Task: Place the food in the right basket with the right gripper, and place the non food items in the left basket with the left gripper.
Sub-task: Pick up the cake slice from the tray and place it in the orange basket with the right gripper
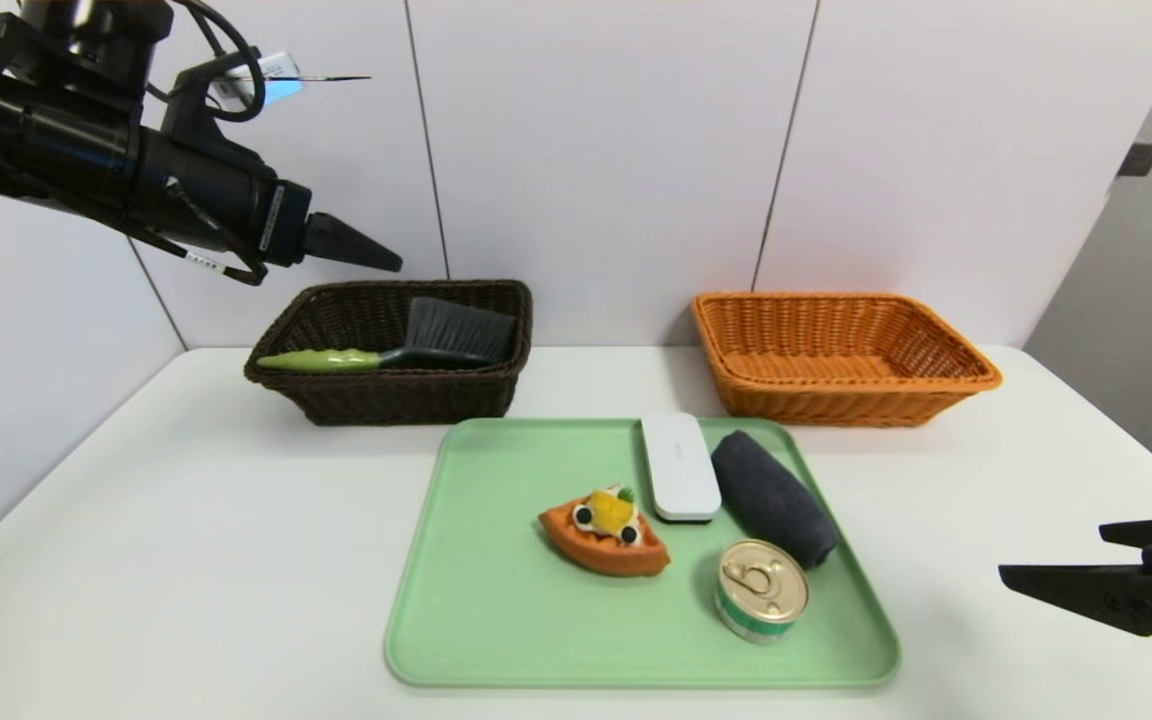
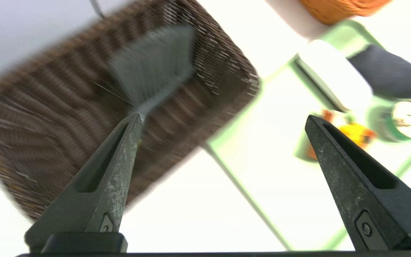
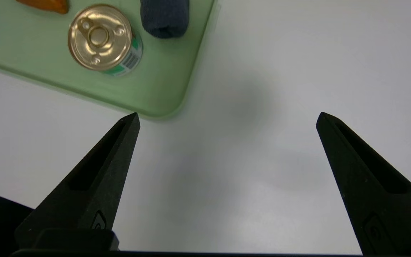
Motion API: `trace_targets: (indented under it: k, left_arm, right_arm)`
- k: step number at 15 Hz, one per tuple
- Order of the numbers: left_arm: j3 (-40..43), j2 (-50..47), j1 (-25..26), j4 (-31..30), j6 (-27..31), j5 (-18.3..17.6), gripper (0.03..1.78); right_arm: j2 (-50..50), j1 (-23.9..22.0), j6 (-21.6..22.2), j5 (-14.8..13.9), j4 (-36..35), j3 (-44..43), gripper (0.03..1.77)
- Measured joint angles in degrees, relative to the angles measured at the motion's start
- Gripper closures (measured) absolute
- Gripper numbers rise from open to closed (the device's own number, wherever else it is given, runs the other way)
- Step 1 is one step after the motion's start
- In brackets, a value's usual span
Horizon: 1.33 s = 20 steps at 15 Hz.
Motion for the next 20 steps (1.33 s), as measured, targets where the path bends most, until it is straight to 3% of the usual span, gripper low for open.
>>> trace_targets:
  k: [6, 9, 15, 20]
  left_arm:
    - [7.8, -7.8, -4.6, 2.9, -14.2, 7.7, 0.15]
    - [16.5, -14.2, -5.0, 2.6, -17.8, 8.6, 0.14]
    - [33.0, -25.9, -8.8, 2.0, -19.0, 8.6, 0.12]
    - [41.0, -32.9, -14.2, -4.7, -18.6, 8.1, 0.12]
  right_arm:
    - [4.1, 1.6, 0.0, 0.1, -1.0, -6.6, 0.09]
    - [8.1, 5.3, 0.3, 0.1, -2.1, -9.9, 0.09]
    - [16.0, 15.9, 4.4, -0.2, -2.8, -15.5, 0.09]
    - [21.7, 22.7, 6.8, -0.2, -2.8, -19.9, 0.09]
